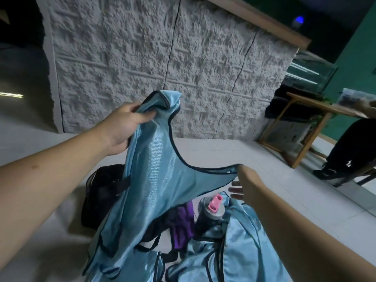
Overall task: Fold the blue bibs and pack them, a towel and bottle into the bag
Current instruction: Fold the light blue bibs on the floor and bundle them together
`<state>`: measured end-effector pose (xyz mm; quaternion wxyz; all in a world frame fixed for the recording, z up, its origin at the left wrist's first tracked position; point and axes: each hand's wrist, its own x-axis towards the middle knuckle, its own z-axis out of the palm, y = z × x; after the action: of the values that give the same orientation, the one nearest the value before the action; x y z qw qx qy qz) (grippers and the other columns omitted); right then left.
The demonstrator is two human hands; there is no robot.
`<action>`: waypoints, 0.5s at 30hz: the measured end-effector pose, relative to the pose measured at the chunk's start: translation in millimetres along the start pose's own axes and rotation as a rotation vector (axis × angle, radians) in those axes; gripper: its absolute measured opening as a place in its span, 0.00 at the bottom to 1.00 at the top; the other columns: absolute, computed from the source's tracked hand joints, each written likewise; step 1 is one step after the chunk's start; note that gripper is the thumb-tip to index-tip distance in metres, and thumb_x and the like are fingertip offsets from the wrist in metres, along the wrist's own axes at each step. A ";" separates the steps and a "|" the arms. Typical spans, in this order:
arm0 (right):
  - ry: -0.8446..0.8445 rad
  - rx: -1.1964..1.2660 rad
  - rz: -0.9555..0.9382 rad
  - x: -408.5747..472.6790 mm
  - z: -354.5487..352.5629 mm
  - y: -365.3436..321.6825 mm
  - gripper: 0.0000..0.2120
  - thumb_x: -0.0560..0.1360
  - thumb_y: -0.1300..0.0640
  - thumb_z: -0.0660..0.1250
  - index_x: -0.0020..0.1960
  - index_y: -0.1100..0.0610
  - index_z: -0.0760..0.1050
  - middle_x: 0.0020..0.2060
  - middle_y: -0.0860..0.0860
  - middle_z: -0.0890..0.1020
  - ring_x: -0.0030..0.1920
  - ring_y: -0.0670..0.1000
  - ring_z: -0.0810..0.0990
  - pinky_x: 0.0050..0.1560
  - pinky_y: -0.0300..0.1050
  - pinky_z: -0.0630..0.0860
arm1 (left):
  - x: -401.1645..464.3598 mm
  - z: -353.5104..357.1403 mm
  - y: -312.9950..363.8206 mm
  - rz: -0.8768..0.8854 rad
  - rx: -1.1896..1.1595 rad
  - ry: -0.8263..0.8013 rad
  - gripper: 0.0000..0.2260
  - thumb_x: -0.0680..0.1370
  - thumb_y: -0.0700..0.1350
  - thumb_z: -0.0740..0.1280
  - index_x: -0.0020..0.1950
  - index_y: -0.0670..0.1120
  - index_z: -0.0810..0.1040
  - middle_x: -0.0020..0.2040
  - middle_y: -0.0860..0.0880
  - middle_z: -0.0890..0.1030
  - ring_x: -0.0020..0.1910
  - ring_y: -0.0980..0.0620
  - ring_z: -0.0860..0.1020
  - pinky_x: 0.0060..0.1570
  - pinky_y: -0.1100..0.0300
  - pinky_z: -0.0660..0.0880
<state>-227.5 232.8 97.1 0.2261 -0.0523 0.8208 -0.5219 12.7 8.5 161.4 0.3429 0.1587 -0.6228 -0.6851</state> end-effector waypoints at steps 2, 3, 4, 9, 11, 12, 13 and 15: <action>-0.019 0.090 -0.016 -5.4 -8.6 -14.5 0.13 0.78 0.51 0.59 0.51 0.59 0.76 0.50 0.61 0.81 0.50 0.62 0.83 0.56 0.56 0.78 | -0.9 0.3 -0.1 -0.039 0.014 -0.026 0.07 0.80 0.40 0.68 0.57 0.42 0.82 0.48 0.45 0.87 0.45 0.48 0.85 0.51 0.52 0.79; -0.029 0.141 -0.043 -8.3 -11.0 -21.3 0.14 0.77 0.51 0.58 0.53 0.59 0.77 0.51 0.60 0.82 0.51 0.61 0.83 0.59 0.58 0.76 | -1.5 0.2 0.0 -0.058 0.032 -0.043 0.10 0.78 0.39 0.69 0.59 0.42 0.81 0.52 0.44 0.87 0.50 0.47 0.85 0.54 0.51 0.77; -0.031 0.193 -0.073 -11.3 -13.0 -27.9 0.15 0.77 0.51 0.57 0.54 0.58 0.77 0.52 0.59 0.82 0.51 0.60 0.81 0.63 0.60 0.74 | -2.7 0.1 0.6 -0.072 0.060 -0.063 0.13 0.75 0.39 0.71 0.60 0.42 0.81 0.54 0.45 0.87 0.55 0.46 0.84 0.58 0.51 0.76; -0.062 0.460 -0.208 -28.0 -7.0 -62.6 0.17 0.79 0.58 0.56 0.62 0.61 0.78 0.57 0.61 0.85 0.53 0.61 0.84 0.61 0.62 0.79 | -5.7 1.0 2.7 -0.105 0.285 -0.205 0.12 0.81 0.32 0.63 0.55 0.41 0.85 0.50 0.45 0.87 0.52 0.43 0.83 0.56 0.50 0.80; -0.127 0.487 -0.248 -39.5 2.6 -76.4 0.17 0.78 0.61 0.57 0.60 0.65 0.78 0.55 0.66 0.84 0.52 0.64 0.83 0.61 0.65 0.79 | -7.9 6.2 1.8 -0.091 0.310 -0.253 0.19 0.82 0.29 0.57 0.53 0.46 0.84 0.44 0.46 0.84 0.43 0.49 0.81 0.41 0.58 0.77; -0.158 0.473 -0.262 -46.8 9.0 -83.2 0.16 0.76 0.61 0.58 0.59 0.66 0.79 0.53 0.66 0.84 0.51 0.64 0.82 0.62 0.67 0.78 | -10.5 11.5 2.2 -0.076 0.309 -0.270 0.18 0.82 0.28 0.57 0.52 0.47 0.82 0.42 0.46 0.81 0.40 0.52 0.78 0.37 0.61 0.75; -0.193 0.461 -0.278 -54.6 16.2 -89.3 0.17 0.74 0.60 0.60 0.58 0.65 0.79 0.53 0.66 0.83 0.51 0.64 0.82 0.63 0.67 0.77 | -13.0 17.4 1.8 -0.063 0.301 -0.297 0.16 0.82 0.28 0.58 0.50 0.46 0.80 0.41 0.46 0.79 0.38 0.54 0.77 0.33 0.63 0.73; -0.247 0.432 -0.307 -64.4 28.7 -98.0 0.20 0.70 0.59 0.63 0.59 0.65 0.80 0.57 0.67 0.83 0.52 0.64 0.82 0.63 0.67 0.77 | -18.0 31.4 0.1 -0.031 0.281 -0.365 0.14 0.81 0.28 0.62 0.46 0.45 0.79 0.39 0.48 0.79 0.37 0.55 0.77 0.32 0.65 0.74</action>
<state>-172.5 185.5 193.6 0.2487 -0.1895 0.6393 -0.7025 5.4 43.8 163.2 0.1885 0.0879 -0.7613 -0.6141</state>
